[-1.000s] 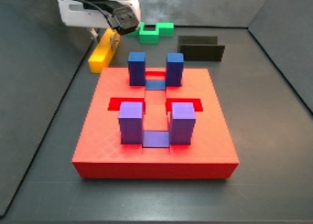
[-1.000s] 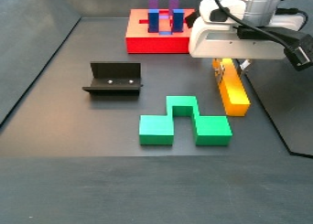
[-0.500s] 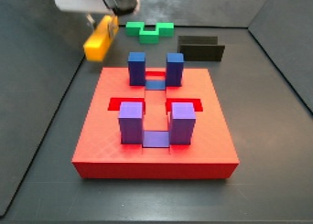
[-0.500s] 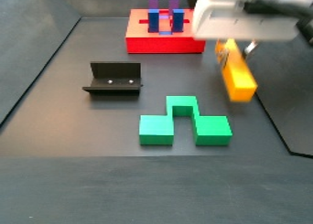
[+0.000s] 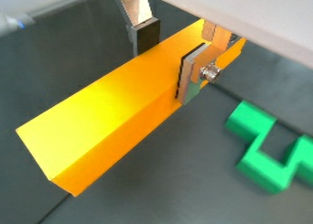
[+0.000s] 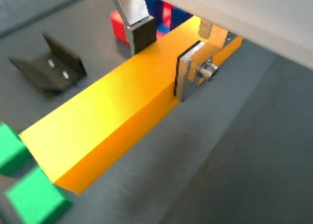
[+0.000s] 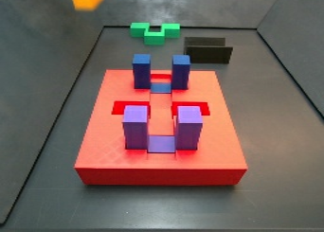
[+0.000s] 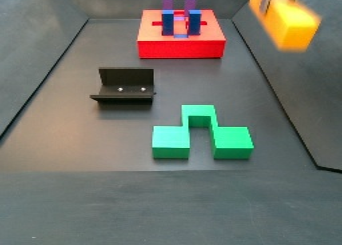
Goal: Pick up the yellow object. Move up. Move to above the board. Insert the yellow object.
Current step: Move to above the board.
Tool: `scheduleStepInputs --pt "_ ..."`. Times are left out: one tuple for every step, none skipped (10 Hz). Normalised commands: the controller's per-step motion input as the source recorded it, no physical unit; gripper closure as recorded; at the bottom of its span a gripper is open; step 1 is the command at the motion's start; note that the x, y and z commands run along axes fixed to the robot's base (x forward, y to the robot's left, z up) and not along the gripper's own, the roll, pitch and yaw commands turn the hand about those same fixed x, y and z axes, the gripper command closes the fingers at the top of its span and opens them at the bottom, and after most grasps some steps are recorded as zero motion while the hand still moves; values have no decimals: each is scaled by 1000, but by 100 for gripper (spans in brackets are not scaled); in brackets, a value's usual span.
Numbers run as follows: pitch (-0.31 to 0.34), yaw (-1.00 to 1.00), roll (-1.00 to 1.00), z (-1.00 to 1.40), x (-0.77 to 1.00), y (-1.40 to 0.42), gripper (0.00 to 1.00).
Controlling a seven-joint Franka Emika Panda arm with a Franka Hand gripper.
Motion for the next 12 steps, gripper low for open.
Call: scheduleStepInputs --pt "83 -5 -18 1400 20 -9 100" --pt "77 -4 -21 1400 8 -10 100" --pt "53 -4 -24 499 20 -2 100" --pt "206 125 -17 226 811 -1400 100" --pt "190 130 -1 192 824 -1400 100" --pt "248 88 34 178 875 -1400 100" --pt "231 50 -32 191 891 -1400 100" --pt "189 29 0 207 888 -1400 100" --pt "140 20 10 204 881 -1400 100" --pt "141 16 6 207 928 -1400 100" --pt "149 7 18 216 959 -1400 100" --pt "166 14 67 95 410 -519 100"
